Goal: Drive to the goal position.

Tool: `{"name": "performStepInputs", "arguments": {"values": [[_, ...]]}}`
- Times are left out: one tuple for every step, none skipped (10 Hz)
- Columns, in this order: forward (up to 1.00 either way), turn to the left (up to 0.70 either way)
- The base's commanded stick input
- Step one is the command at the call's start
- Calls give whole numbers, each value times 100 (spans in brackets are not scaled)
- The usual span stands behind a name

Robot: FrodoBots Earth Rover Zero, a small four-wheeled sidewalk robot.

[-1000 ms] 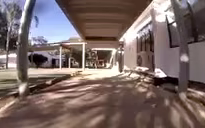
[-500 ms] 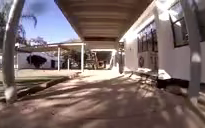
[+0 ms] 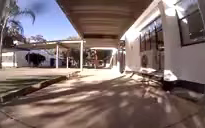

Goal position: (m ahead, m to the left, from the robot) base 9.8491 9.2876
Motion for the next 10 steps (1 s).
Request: {"name": "performStepInputs", "arguments": {"values": [[70,0],[70,0],[70,0],[70,0],[70,0],[70,0],[70,0],[70,0],[70,0],[70,0]]}}
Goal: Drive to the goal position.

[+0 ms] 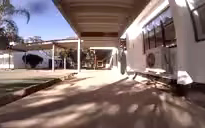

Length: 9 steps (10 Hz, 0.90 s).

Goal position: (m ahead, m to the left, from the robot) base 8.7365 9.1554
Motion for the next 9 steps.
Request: {"name": "performStepInputs", "arguments": {"values": [[70,0],[70,0],[70,0],[70,0],[70,0],[70,0],[70,0],[70,0],[70,0]]}}
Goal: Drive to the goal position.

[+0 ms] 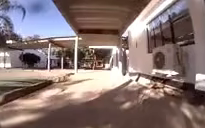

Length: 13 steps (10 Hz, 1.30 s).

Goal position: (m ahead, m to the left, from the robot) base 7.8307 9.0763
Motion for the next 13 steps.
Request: {"name": "performStepInputs", "arguments": {"values": [[70,0],[70,0],[70,0],[70,0],[70,0],[70,0],[70,0],[70,0],[70,0],[70,0],[70,0],[70,0],[70,0]]}}
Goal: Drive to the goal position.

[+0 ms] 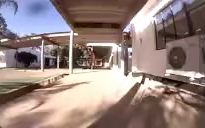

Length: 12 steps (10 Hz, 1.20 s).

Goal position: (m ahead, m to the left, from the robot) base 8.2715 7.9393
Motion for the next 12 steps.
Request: {"name": "performStepInputs", "arguments": {"values": [[70,0],[70,0],[70,0],[70,0],[70,0],[70,0],[70,0],[70,0],[70,0],[70,0],[70,0],[70,0]]}}
